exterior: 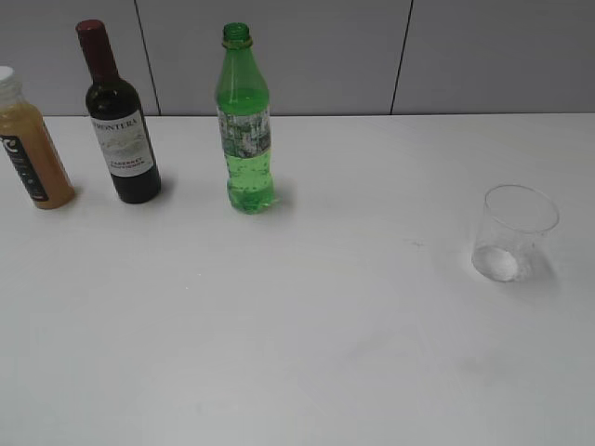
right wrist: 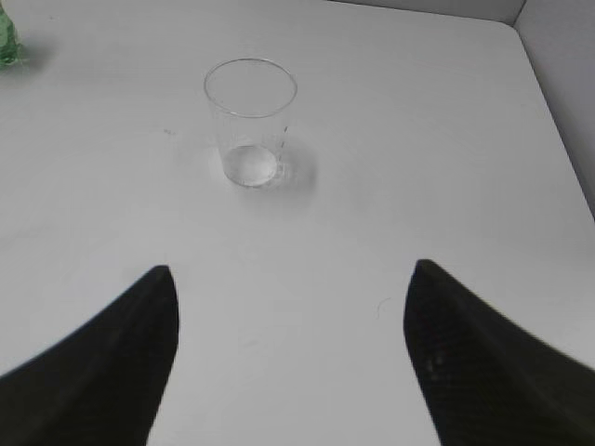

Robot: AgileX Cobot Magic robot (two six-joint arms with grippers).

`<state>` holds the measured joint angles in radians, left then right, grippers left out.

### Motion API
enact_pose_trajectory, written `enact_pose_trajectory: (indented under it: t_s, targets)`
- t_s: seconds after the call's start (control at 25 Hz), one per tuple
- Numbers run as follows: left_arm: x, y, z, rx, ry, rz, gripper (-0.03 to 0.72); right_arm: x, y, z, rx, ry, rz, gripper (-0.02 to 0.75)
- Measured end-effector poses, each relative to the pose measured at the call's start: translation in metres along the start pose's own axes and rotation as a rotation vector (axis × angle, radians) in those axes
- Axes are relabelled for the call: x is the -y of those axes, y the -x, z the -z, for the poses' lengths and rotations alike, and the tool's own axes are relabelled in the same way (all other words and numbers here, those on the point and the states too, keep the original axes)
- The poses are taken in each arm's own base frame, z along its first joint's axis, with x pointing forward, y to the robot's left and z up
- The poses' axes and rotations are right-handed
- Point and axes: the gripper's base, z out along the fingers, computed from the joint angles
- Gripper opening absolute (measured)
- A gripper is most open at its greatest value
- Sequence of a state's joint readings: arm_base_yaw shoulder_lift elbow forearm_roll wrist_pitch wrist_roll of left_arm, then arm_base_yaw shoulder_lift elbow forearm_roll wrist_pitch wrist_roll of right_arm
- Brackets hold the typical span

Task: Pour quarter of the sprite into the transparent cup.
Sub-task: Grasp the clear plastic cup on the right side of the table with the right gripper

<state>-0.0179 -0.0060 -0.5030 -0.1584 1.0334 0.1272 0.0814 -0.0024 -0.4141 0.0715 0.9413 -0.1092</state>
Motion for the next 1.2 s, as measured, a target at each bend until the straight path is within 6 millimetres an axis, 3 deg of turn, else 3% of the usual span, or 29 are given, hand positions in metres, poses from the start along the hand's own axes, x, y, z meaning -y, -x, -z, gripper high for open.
enact_pose_trajectory:
  t_s: [0.24, 0.32, 0.44, 0.56, 1.2]
  targets:
    - [0.0001, 0.0, 0.0, 0.0, -0.001, 0.0, 0.373, 0.0, 0.0, 0.0, 0.0, 0.0, 0.0, 0.584]
    - [0.0001, 0.0, 0.0, 0.0, -0.001, 0.0, 0.428, 0.0, 0.0, 0.0, 0.0, 0.0, 0.0, 0.584]
    - [0.0001, 0.0, 0.0, 0.0, -0.001, 0.0, 0.591, 0.0, 0.0, 0.0, 0.0, 0.0, 0.0, 0.584]
    - [0.0001, 0.0, 0.0, 0.0, -0.001, 0.0, 0.656, 0.0, 0.0, 0.0, 0.0, 0.0, 0.0, 0.584]
    - [0.0001, 0.0, 0.0, 0.0, -0.001, 0.0, 0.646, 0.0004, 0.0071, 0.0037, 0.056, -0.005, 0.001, 0.669]
